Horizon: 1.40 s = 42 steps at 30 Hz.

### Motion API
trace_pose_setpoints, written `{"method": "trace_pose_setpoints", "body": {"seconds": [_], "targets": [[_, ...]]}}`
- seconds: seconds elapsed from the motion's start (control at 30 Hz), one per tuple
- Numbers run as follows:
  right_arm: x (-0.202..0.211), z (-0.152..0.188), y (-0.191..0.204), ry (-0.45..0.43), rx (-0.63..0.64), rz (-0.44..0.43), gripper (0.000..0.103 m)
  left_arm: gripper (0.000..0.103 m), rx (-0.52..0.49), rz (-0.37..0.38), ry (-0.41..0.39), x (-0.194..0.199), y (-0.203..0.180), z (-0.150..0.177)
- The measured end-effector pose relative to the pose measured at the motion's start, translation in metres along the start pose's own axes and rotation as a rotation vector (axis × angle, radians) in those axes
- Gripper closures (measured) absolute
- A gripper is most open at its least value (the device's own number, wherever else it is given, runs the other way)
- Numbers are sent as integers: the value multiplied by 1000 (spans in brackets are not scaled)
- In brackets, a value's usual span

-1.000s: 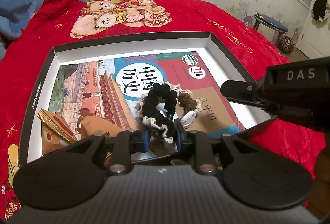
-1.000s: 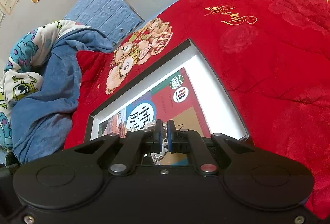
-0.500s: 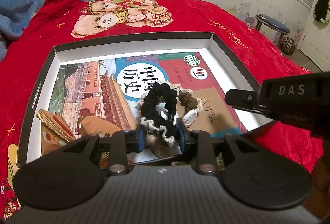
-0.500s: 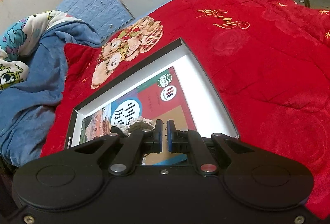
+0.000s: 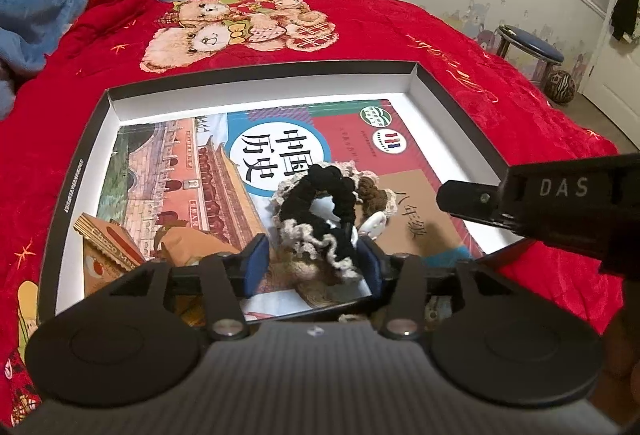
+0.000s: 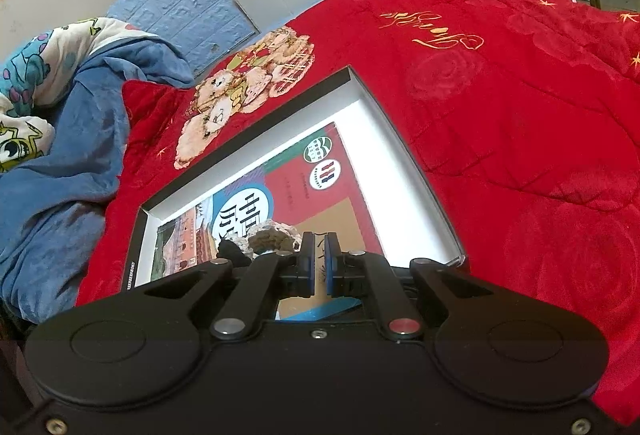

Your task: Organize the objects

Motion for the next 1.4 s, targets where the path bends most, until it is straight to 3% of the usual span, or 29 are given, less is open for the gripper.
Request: {"method": "trace_pose_setpoints", "body": {"seconds": [0.3, 0.57, 0.63, 0.7, 0.83, 0.87, 1.0, 1.07, 1.17, 1.33, 1.4], "targets": [[27, -18, 4, -70, -28, -81, 94, 26, -10, 15, -31, 28, 7, -12], [89, -47, 16, -168, -14, -89, 92, 19, 47, 67, -149, 94, 37, -48], [101, -53, 27, -183, 13, -76, 83, 15, 38, 64, -191, 112, 43, -57], [112, -57, 41, -193, 35, -71, 63, 12, 32, 51, -229, 130, 48, -64], [137, -58, 65, -229, 76, -46, 57, 6, 39, 50, -297, 163, 56, -72], [143, -58, 68, -257, 48, -34, 52, 5, 38, 51, -317, 171, 57, -73], [167, -48, 71, -375, -73, 33, 49, 1, 81, 13, -392, 196, 67, -79], [176, -41, 74, -393, -61, 52, 47, 1, 99, 32, -402, 206, 68, -79], [189, -31, 74, -406, -36, 46, 33, 1, 93, 46, -413, 215, 66, -68], [199, -17, 65, -397, 20, 35, 32, 1, 71, 42, -401, 203, 59, -39], [201, -12, 63, -400, 61, 40, 26, 1, 47, 44, -397, 196, 53, -30]]}}
Point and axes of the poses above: each gripper's, at about its wrist camera, not at the fingertips, and x roughly against the way its jaws point, y to its left, z to its underside, the point moved 10 cm from there along -x, roughly the way its jaws point, and after that the axes turned 8 degrees about -z, right-handed, at the moved point
